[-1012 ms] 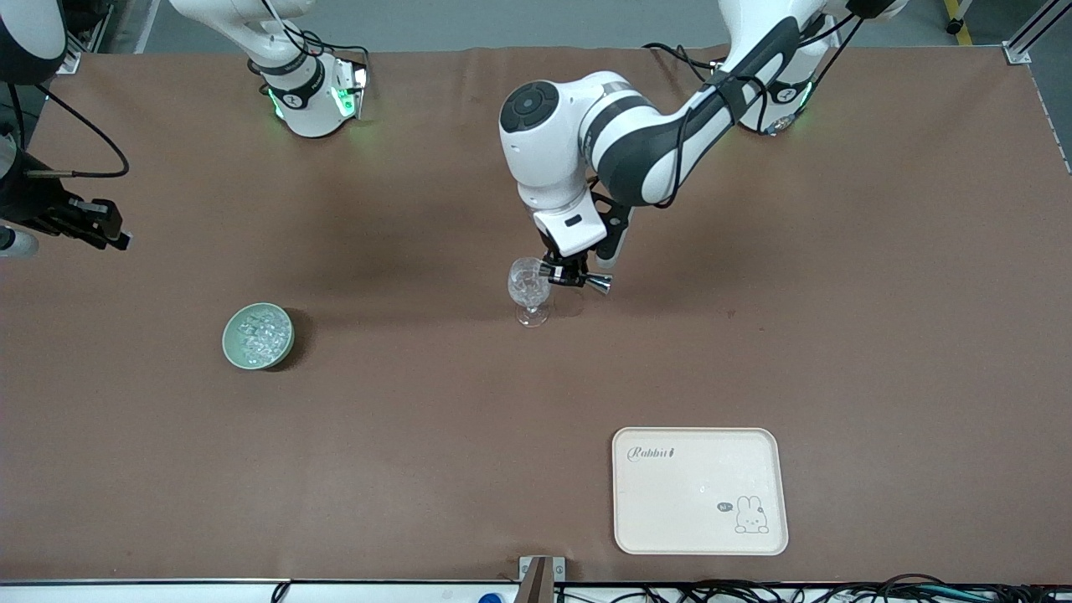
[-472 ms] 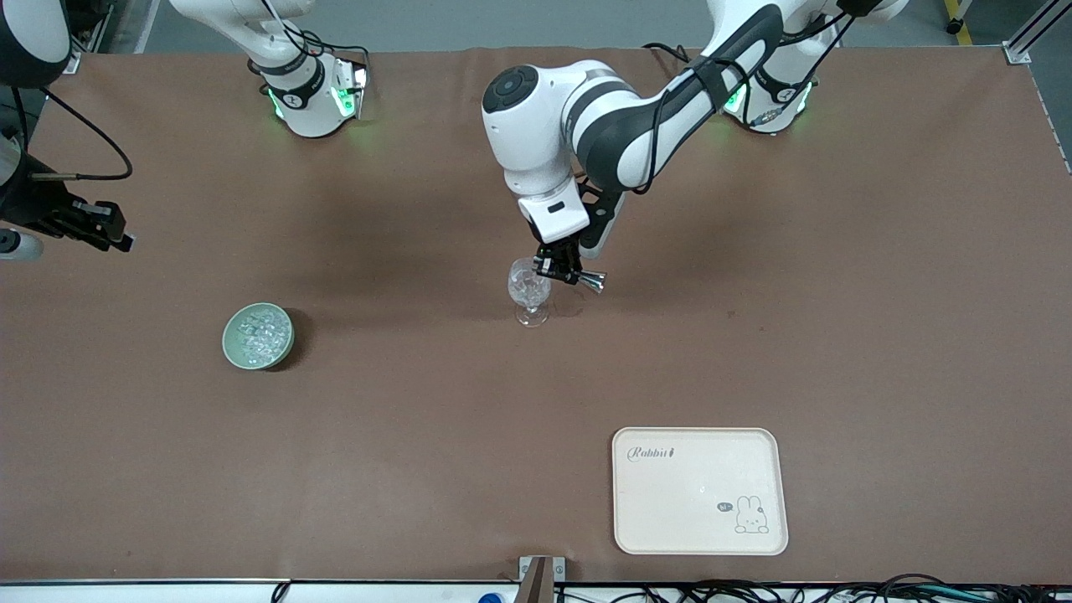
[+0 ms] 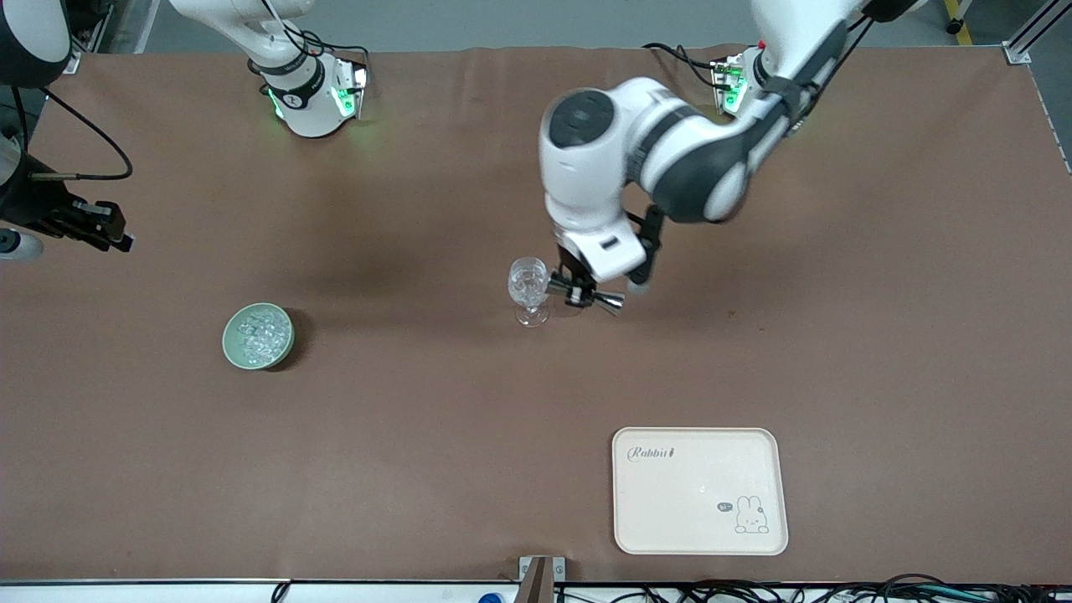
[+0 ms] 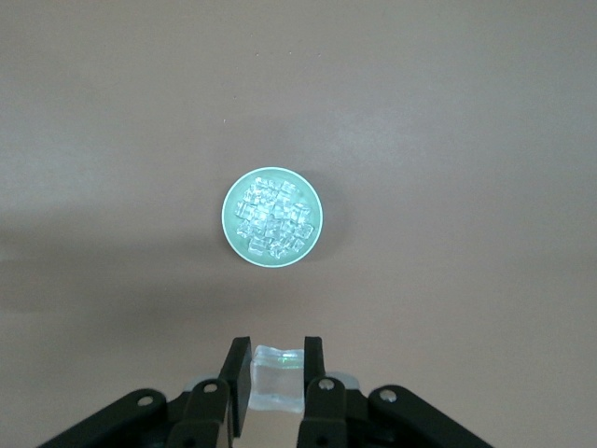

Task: Pour wine and add ice with both arms
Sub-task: 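Move the jigger to the tray while the right gripper brings ice over the glass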

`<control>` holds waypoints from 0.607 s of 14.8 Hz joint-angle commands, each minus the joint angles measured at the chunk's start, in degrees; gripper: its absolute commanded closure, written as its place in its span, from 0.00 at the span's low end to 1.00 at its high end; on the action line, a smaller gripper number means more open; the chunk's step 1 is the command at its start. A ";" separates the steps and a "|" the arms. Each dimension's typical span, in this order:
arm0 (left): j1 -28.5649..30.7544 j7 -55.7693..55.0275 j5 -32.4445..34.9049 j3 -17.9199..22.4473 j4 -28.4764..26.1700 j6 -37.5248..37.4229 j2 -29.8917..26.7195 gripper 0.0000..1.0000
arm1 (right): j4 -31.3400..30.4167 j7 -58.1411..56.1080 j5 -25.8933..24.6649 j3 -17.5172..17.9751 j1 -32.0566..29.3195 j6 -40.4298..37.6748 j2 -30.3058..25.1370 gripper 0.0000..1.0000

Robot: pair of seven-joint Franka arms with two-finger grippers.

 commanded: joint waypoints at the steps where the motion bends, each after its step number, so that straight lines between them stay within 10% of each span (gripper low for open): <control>1: 7.15 4.46 -10.20 -0.42 0.82 8.34 0.27 1.00 | 0.56 1.45 -0.60 0.08 0.43 0.02 0.22 0.95; 9: 23.24 25.81 -44.93 -0.25 1.00 27.97 10.27 1.00 | 7.31 23.74 -0.25 0.08 13.15 -0.42 6.18 0.95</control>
